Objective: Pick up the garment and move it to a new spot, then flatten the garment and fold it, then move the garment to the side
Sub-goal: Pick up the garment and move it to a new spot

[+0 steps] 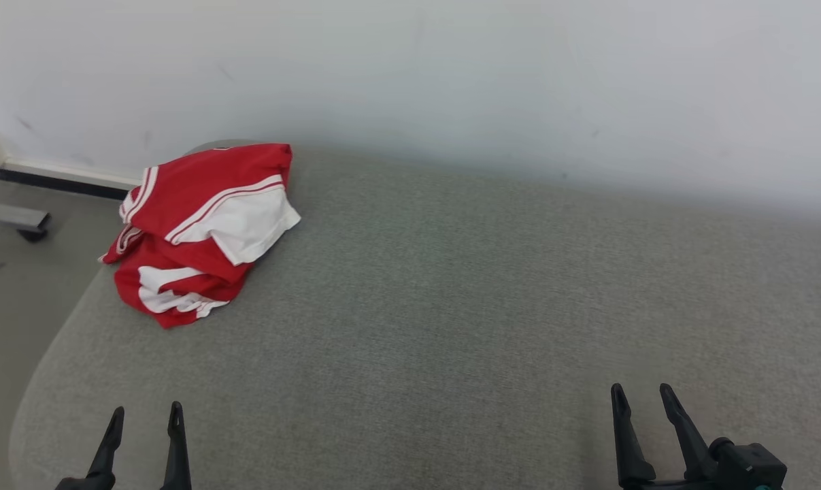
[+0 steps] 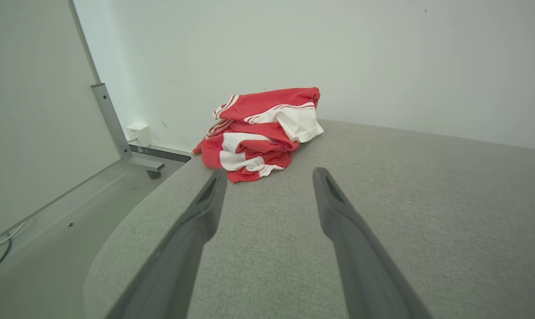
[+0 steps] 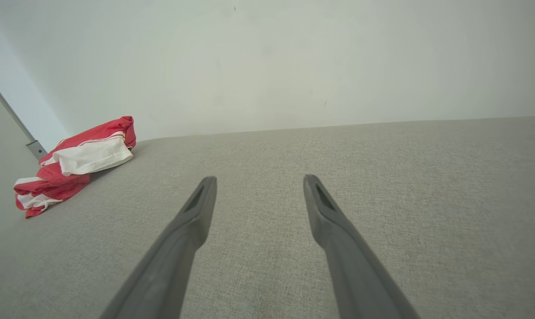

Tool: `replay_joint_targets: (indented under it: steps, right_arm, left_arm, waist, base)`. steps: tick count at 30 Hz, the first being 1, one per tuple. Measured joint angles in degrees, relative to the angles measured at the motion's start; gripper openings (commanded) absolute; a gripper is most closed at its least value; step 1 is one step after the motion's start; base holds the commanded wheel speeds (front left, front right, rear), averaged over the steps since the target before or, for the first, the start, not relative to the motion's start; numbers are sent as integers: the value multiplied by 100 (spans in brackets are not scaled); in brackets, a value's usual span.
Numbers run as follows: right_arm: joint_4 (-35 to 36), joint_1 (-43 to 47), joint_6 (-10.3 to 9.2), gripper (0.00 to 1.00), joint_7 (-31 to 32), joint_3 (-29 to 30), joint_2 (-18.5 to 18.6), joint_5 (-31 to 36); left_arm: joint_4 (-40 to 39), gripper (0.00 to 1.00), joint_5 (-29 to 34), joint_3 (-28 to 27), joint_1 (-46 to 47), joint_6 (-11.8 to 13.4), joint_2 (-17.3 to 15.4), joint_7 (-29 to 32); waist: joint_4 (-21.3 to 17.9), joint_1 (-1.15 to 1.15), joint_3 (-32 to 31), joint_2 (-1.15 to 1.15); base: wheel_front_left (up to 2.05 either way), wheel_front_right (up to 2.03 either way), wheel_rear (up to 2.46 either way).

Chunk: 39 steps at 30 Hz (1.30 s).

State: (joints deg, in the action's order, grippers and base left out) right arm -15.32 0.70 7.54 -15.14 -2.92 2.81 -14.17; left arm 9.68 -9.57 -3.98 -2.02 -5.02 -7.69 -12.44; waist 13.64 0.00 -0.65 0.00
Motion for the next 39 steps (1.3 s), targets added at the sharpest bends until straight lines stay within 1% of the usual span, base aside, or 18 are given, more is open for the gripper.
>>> replay_joint_targets:
  steps: [6, 10, 16, 20, 25, 31, 34, 39]
  right_arm:
    - [-18, -10, 0, 100, 1, -47, 0, 9]
    - [-54, -37, 0, 100, 1, -102, -1, 25]
    - [-68, -59, 0, 100, 3, -136, -1, 66]
    - [-66, -101, 0, 100, 25, -151, -1, 86]
    - [-46, -183, 0, 100, 51, -211, -2, 119]
    - [4, -369, 0, 100, 101, -137, -1, 276]
    - [48, -518, 0, 100, 141, -116, 2, 349]
    - [201, -879, 0, 100, 235, -90, 83, 461]
  left_arm:
    - [16, 100, -27, 18, 26, 56, 4, -9]
    - [58, 100, -47, 4, 24, 145, 16, -54]
    - [96, 100, -66, -12, 19, 208, 21, -94]
    - [118, 100, -69, -19, 19, 249, 16, -119]
    - [127, 100, -90, -45, 29, 311, 14, -166]
    - [130, 100, -169, -67, 419, 293, 23, -210]
    - [221, 100, -231, -93, 859, 190, -123, -219]
    - [381, 100, -443, -216, 1908, 42, -427, -237]
  waist:
    - [508, 0, 36, 0]
    - [883, 0, 71, 0]
    - [1230, 0, 127, 0]
    - [1364, 0, 196, 0]
    - [1371, 0, 315, 0]
    - [1179, 0, 479, 0]
    - [1016, 0, 598, 0]
    - [686, 0, 902, 0]
  base:
    - [0, 0, 0]
    - [0, 0, 0]
    - [0, 0, 0]
    - [0, 0, 0]
    - [0, 0, 0]
    - [0, 0, 0]
    - [0, 0, 0]
    - [0, 0, 0]
